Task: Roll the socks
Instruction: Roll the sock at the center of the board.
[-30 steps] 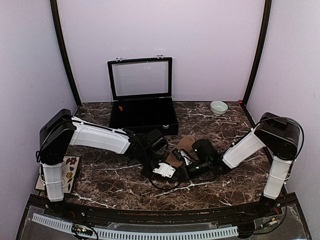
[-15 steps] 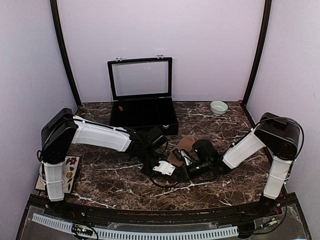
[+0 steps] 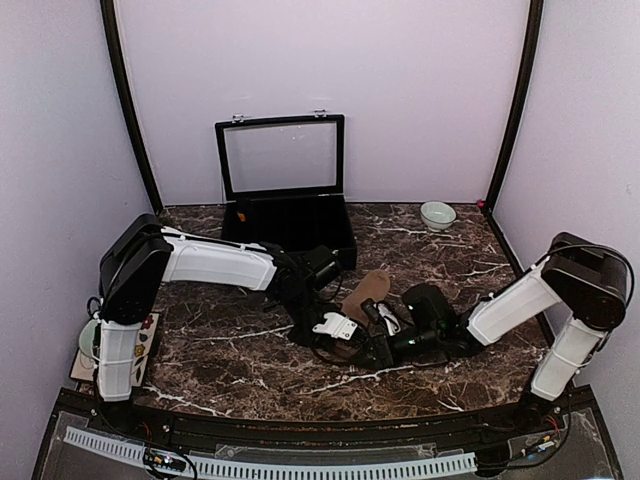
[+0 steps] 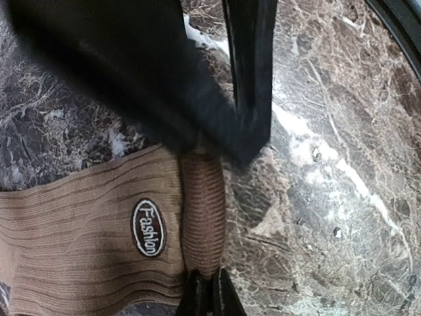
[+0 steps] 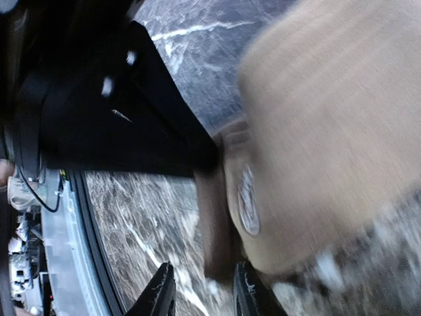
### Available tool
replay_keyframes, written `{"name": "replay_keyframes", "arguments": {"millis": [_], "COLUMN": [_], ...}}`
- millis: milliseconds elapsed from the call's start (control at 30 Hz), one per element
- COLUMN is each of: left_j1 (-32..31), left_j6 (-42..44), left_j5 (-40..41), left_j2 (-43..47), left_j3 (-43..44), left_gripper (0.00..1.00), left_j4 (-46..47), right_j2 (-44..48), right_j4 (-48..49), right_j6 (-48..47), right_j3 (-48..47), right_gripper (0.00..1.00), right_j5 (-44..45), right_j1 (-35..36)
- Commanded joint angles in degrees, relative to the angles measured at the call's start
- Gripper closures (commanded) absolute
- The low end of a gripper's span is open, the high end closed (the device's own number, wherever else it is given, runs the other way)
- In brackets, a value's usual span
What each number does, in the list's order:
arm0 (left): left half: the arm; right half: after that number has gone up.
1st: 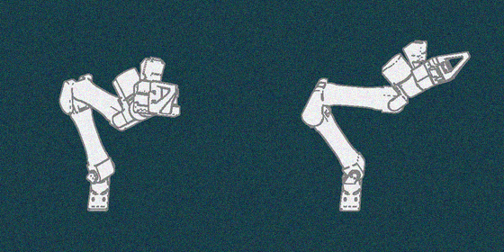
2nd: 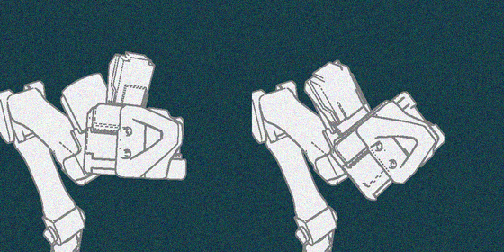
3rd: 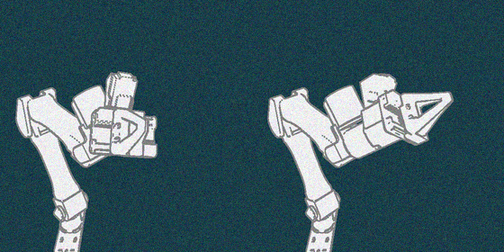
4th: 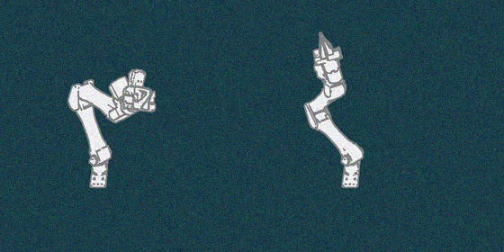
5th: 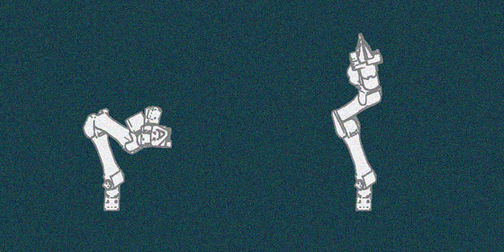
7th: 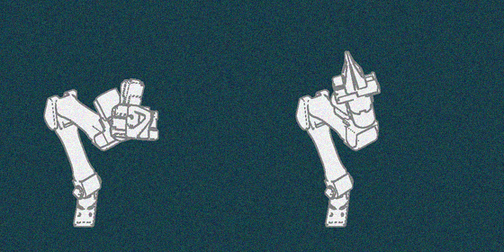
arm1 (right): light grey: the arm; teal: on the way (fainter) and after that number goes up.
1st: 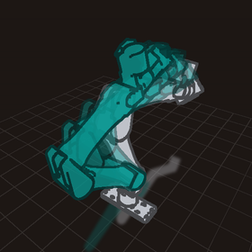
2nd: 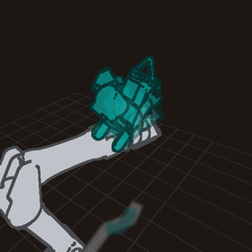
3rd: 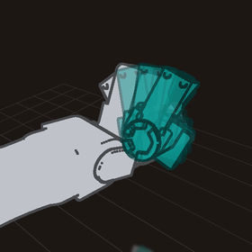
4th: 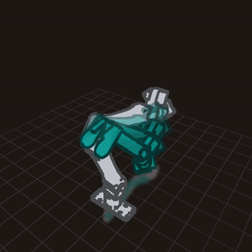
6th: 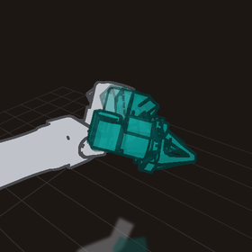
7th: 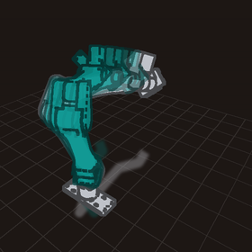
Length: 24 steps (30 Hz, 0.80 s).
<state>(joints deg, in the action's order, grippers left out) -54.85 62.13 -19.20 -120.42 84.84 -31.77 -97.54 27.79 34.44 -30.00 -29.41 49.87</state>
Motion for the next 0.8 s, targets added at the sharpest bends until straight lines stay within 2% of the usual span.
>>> {"name": "replay_keyframes", "arguments": {"millis": [0, 100, 233, 367, 433, 533, 767], "left_j1": [0.7, 0.7, 0.9, 1.2, 1.2, 1.2, 1.3], "left_j6": [-2.4, -3.0, -3.6, -3.7, -3.9, -4.9, -8.3], "left_j5": [-5.1, -8.2, -12.7, -17.2, -18.9, -20.9, -20.8], "left_j2": [-4.5, -6.3, -9.9, -13.3, -14.4, -15.4, -18.5], "left_j3": [1.9, 4.5, 9.5, 13.3, 14.5, 15.5, 19.0], "left_gripper": [1.00, 1.00, 1.00, 1.00, 1.00, 1.00, 1.00], "left_j4": [-12.4, -16.4, -24.3, -31.2, -34.0, -35.4, -36.3], "right_j2": [4.8, 10.6, 20.1, 28.7, 30.5, 29.3, 18.5], "right_j4": [-0.6, 3.5, 5.1, 3.5, 1.1, -1.3, -2.1], "right_j6": [-1.2, -2.6, -9.2, -20.8, -24.3, -28.5, -35.4], "right_j3": [6.1, 9.8, 13.8, 15.7, 15.0, 13.3, 7.3], "right_gripper": [0.68, 0.68, 0.68, 0.65, 0.65, 0.65, 0.69], "right_j5": [6.9, 9.4, 16.3, 27.8, 30.3, 31.1, 32.0], "right_j1": [-0.2, 0.5, 4.8, 12.8, 15.3, 18.4, 24.6]}}
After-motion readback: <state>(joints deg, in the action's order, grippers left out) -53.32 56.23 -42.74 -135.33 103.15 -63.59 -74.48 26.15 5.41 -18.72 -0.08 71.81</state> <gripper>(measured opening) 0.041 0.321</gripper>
